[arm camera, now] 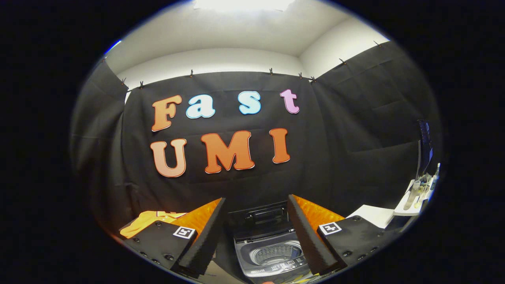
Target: Put the clothes into the washing machine and then close the washing machine lid.
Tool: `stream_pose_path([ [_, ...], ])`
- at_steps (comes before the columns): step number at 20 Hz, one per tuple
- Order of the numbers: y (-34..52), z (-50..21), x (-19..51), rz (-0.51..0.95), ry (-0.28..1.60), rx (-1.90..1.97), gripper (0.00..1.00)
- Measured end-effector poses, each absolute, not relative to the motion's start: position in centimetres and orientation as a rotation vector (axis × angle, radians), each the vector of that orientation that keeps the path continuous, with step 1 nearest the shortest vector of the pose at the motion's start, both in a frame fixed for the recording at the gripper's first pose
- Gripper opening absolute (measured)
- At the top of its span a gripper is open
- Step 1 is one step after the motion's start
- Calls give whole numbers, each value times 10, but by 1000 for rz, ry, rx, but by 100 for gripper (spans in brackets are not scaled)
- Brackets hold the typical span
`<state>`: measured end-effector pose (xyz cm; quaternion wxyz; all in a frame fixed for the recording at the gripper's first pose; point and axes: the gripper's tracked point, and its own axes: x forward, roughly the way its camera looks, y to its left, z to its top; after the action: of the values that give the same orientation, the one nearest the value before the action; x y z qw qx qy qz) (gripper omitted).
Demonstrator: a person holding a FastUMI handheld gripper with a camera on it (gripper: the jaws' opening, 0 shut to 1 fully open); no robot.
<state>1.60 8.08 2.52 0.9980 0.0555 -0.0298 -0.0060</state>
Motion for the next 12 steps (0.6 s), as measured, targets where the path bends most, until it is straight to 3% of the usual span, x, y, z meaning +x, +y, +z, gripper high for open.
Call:
stream_pose_path([
  [3,78,30,11,-35,-78,142,98],
  [12,130,26,24,112,6,182,98],
])
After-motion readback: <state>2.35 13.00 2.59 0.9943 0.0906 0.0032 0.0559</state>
